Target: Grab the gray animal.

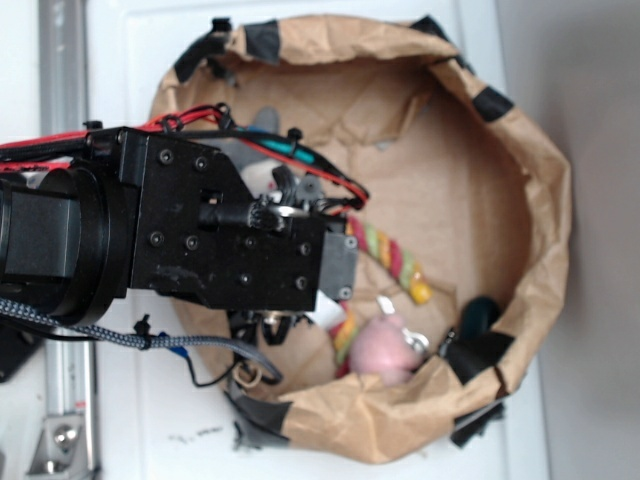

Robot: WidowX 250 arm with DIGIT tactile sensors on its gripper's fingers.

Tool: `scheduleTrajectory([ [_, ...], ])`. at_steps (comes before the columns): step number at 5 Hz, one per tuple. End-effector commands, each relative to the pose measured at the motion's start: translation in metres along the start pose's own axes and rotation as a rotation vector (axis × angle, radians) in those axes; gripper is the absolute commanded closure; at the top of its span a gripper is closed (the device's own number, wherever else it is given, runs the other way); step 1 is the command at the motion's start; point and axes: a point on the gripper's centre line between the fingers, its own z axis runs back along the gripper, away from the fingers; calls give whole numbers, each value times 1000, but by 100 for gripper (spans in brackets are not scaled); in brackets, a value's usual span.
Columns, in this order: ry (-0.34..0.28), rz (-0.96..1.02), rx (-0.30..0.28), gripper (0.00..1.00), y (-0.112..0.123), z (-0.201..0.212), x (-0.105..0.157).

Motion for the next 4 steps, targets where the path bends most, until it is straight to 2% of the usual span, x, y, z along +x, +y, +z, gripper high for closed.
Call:
scheduleTrajectory([
  [1,-82,-24,-24,0,21,6,-10],
  [2,-83,-16,7,0,52,-11,-24],
  [3,-89,0,12,0,64,-13,-26],
  [4,-61,-41,25,0,51,-21,-16],
])
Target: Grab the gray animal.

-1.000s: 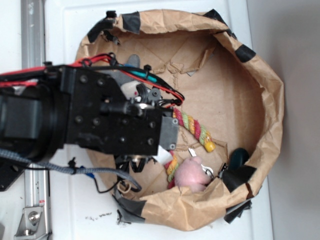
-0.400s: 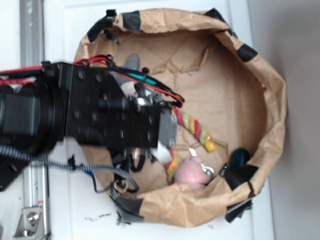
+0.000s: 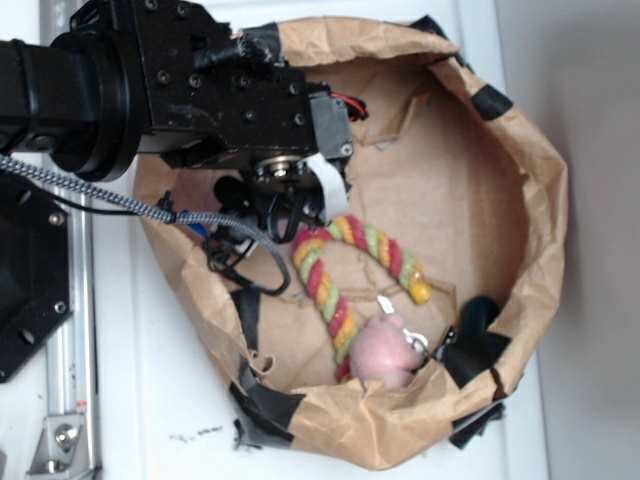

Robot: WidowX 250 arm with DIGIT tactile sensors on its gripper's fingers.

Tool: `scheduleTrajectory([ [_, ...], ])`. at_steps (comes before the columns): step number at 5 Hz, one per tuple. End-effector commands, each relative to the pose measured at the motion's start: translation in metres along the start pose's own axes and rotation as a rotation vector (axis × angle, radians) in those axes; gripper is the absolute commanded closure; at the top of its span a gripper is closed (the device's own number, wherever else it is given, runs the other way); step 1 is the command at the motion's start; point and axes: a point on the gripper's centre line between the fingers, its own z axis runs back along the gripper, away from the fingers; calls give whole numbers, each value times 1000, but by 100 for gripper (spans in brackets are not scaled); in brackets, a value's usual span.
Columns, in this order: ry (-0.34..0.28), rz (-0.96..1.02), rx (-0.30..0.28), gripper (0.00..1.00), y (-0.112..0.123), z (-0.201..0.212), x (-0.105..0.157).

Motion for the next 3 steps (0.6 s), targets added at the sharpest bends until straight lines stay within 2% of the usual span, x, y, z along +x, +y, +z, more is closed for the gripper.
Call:
scheduleTrajectory([
  [1,27,-23,33,0,-5,-9,13],
  [2,61,-17,50,0,-2,-17,14],
  [3,168,0,133,100,4,-35,5],
])
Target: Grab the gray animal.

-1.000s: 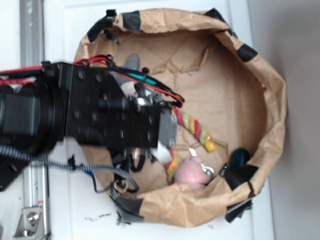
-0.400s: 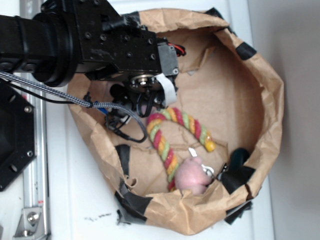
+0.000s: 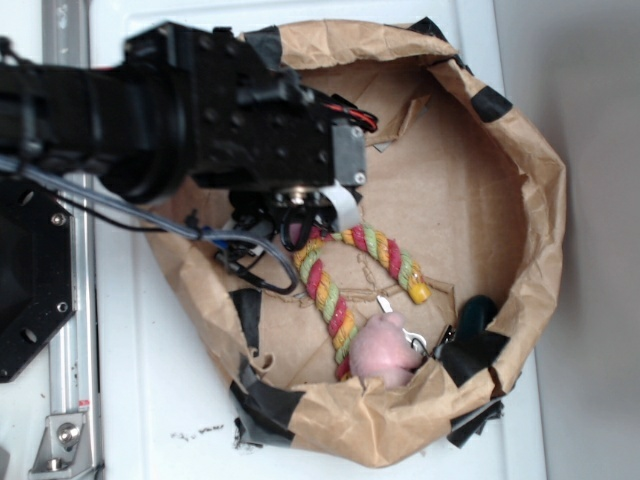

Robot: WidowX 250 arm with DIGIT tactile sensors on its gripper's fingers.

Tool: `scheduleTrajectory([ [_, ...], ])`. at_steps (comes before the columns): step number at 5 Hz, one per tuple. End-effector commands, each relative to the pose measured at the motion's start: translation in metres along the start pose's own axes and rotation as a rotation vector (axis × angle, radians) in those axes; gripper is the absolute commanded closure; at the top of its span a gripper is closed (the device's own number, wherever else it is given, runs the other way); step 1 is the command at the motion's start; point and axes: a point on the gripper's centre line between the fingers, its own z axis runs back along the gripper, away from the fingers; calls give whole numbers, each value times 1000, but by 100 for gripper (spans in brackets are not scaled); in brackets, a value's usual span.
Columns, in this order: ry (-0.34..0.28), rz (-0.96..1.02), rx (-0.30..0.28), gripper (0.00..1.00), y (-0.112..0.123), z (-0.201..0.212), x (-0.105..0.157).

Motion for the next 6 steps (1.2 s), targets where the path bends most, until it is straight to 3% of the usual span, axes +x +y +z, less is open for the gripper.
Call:
scheduleTrajectory([
  [1,64,40,70,100,9,-16,-7],
  [2,-24,46,-48,100,-2,21,3],
  [3,-152,43,-37,100,-13,76,30],
  [4,-260,157,-111,100,-15,132,47],
  [5,-179,368,-17,100,-16,174,61],
  [6,-216,457,-64,100,-8,169,63],
])
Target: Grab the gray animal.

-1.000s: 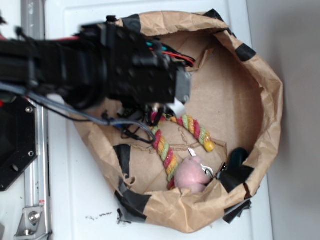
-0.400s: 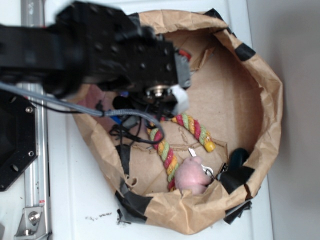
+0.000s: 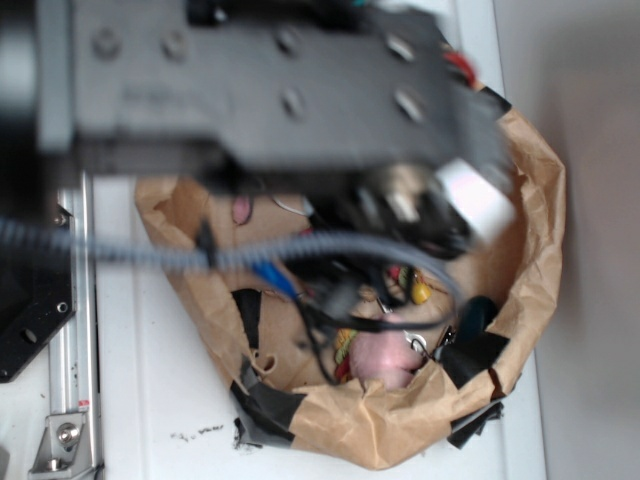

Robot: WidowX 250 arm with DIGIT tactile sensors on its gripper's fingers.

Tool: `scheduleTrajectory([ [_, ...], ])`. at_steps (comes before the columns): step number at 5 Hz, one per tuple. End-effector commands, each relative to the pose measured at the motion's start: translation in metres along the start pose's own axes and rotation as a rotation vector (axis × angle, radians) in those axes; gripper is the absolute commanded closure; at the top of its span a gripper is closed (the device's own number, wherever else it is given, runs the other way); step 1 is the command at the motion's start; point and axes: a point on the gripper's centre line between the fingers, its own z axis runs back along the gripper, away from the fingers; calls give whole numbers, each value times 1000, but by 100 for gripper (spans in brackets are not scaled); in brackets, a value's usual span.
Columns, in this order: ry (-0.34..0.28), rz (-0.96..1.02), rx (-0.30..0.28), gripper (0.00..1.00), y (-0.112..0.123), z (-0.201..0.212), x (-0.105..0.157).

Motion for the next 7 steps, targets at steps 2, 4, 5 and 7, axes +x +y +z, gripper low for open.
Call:
scheduleTrajectory([
  [2,57,-117,-48,0,49,-26,-34],
  [4,163,-247,-46,0,51,-96,-71],
  [5,237,-277,-9,0,56,-131,-79],
  [7,271,-242,-16,0,77,-152,-73],
])
